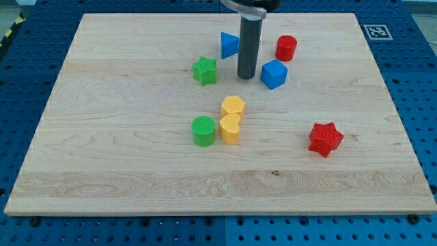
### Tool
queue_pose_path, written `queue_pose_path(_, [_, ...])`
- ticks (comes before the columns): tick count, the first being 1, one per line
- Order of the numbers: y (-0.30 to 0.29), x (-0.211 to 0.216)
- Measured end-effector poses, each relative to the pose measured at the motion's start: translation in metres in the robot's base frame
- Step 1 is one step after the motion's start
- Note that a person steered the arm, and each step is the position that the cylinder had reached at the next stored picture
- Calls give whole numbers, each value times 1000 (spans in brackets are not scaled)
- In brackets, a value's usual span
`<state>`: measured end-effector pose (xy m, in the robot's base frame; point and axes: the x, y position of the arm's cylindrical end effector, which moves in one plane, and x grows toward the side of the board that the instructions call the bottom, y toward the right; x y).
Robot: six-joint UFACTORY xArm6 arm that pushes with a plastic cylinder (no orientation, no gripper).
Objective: Slide the red circle towards the red star
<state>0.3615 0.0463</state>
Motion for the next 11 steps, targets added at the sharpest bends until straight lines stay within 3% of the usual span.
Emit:
queue_pose_path(3, [43, -67])
queue_pose_path(7, [85, -87])
queue_pose_path(9, [95, -83])
queue_pose_path(11, [95, -45])
